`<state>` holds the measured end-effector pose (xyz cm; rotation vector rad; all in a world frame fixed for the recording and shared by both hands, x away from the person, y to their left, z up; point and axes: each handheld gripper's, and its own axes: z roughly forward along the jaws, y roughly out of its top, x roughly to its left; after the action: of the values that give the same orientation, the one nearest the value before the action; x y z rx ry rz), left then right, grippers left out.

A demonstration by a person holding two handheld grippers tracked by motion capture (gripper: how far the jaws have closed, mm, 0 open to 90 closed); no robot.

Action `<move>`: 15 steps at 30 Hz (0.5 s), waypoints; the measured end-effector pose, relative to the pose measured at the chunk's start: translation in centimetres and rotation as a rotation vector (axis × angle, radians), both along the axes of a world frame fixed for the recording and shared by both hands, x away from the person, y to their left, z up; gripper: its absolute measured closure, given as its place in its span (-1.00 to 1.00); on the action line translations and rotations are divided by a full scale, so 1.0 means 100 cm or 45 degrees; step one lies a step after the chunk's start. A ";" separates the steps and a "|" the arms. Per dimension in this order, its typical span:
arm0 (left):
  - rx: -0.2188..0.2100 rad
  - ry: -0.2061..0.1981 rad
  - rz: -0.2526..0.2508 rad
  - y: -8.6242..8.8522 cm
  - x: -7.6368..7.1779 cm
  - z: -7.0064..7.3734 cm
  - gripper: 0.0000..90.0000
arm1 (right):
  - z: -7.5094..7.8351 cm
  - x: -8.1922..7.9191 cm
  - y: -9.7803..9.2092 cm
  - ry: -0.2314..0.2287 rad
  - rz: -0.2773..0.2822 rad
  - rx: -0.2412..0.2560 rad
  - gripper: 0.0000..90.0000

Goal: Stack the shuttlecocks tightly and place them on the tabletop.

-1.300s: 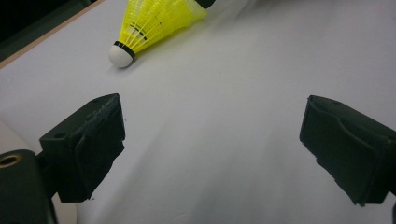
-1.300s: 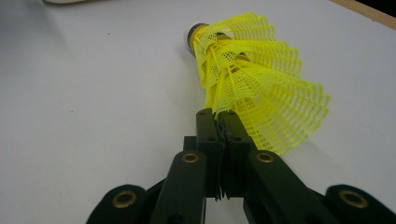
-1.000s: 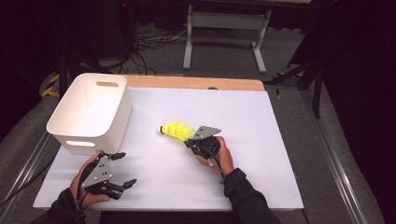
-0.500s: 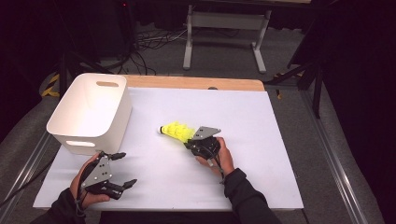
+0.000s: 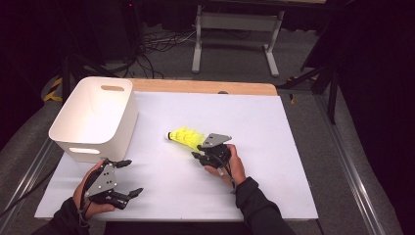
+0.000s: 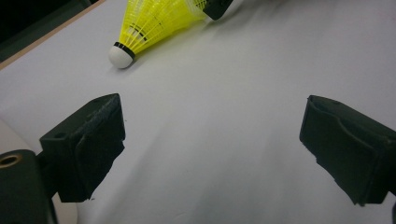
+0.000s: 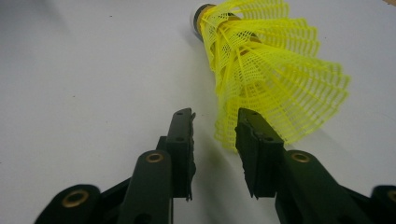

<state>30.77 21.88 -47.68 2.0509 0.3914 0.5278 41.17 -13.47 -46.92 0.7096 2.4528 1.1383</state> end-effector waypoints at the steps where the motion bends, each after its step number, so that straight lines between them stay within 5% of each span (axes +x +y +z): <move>1: -0.001 0.000 0.000 0.000 0.000 0.000 -0.83 | 0.000 0.000 0.000 0.000 0.000 0.000 0.40; 15: -0.004 -0.005 0.001 0.002 -0.001 0.001 -0.84 | 0.004 -0.005 -0.003 -0.022 -0.002 0.019 0.12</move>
<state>30.72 22.07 -47.59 2.0466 0.3900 0.5313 40.68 -13.77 -46.50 0.7033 2.4311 1.1588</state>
